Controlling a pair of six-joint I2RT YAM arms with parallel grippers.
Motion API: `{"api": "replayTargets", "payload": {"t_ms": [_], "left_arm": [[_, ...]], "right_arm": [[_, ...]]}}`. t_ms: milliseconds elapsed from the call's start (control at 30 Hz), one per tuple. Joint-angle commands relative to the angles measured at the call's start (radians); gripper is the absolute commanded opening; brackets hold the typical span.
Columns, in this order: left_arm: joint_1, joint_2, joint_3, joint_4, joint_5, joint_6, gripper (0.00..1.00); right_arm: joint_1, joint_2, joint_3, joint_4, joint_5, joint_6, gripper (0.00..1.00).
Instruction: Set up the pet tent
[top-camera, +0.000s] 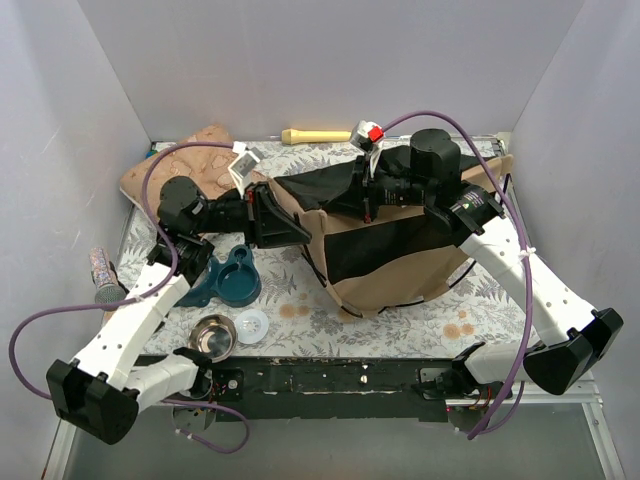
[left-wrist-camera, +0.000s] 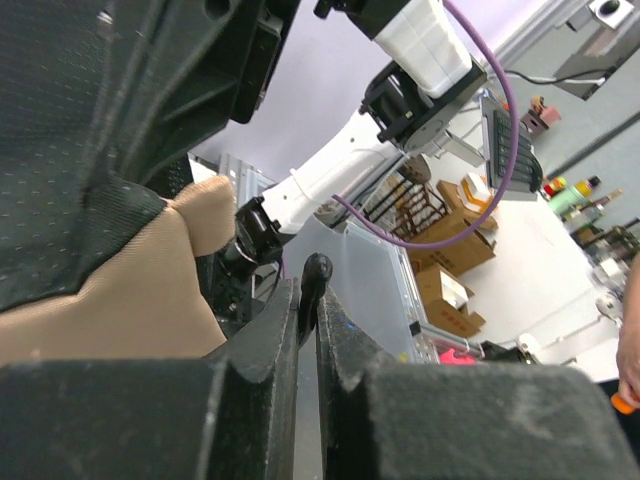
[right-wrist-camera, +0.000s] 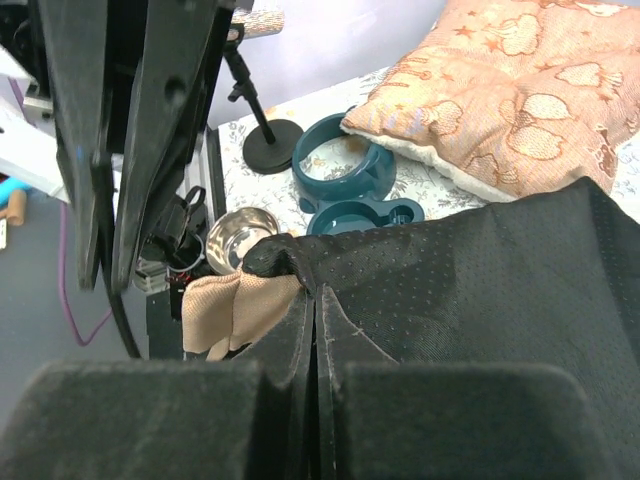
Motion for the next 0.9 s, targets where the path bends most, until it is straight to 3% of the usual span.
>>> {"api": "replayTargets", "payload": {"t_ms": [0,167,367,567,767,867], "left_arm": [[-0.096,0.043,0.0,-0.179,0.088,0.058,0.0],[-0.165,0.089,0.001,-0.233,0.086,0.106,0.0],[-0.248,0.218,0.115,-0.473,0.071,0.262,0.0],[-0.254,0.201,0.083,-0.441,-0.026,0.243,0.0],[-0.256,0.194,0.099,-0.571,-0.245,0.29,0.0],[-0.259,0.201,0.113,-0.584,-0.29,0.275,0.0]], "right_arm": [[-0.003,-0.032,0.029,0.183,0.142,0.064,0.01],[-0.001,-0.021,0.055,0.204,0.209,0.112,0.01],[0.0,-0.038,0.029,0.214,0.243,0.14,0.01],[0.005,-0.073,-0.003,0.206,0.307,0.16,0.01],[0.003,-0.094,-0.014,0.194,0.396,0.198,0.01],[0.003,-0.104,-0.02,0.188,0.424,0.241,0.01]]}}
